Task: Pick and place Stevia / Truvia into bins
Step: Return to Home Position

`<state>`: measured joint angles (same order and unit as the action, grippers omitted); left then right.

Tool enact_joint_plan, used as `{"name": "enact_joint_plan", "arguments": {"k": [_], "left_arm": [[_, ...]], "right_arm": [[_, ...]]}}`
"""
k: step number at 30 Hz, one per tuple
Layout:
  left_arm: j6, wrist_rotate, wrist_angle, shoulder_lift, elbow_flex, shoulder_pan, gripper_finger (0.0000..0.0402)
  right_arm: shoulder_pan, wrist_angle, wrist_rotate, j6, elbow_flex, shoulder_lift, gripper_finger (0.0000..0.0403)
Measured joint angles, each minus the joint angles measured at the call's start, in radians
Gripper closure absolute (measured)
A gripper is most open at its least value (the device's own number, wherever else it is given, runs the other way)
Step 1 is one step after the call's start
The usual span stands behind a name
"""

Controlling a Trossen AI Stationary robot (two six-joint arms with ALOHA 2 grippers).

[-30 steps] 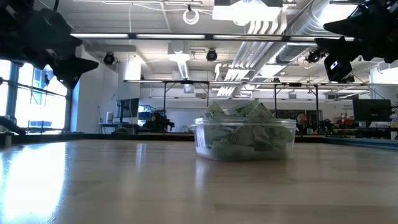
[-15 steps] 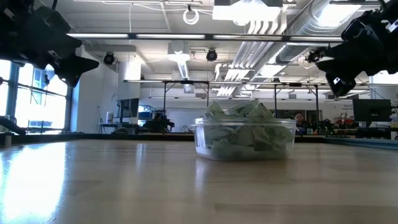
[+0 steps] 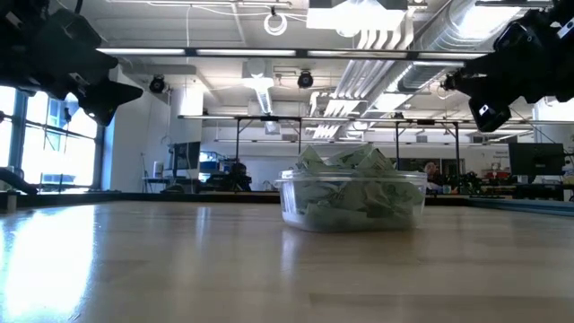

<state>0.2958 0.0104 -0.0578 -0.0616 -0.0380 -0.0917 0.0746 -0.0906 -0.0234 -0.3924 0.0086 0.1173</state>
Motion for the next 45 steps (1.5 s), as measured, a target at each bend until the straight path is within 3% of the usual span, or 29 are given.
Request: {"name": "enact_joint_plan", "arguments": {"k": [45], "left_arm": [[0.000,0.000,0.000,0.000,0.000,0.000,0.0098]], "right_arm": [[0.000,0.058,0.001,0.000,0.000,0.000,0.0269]]}}
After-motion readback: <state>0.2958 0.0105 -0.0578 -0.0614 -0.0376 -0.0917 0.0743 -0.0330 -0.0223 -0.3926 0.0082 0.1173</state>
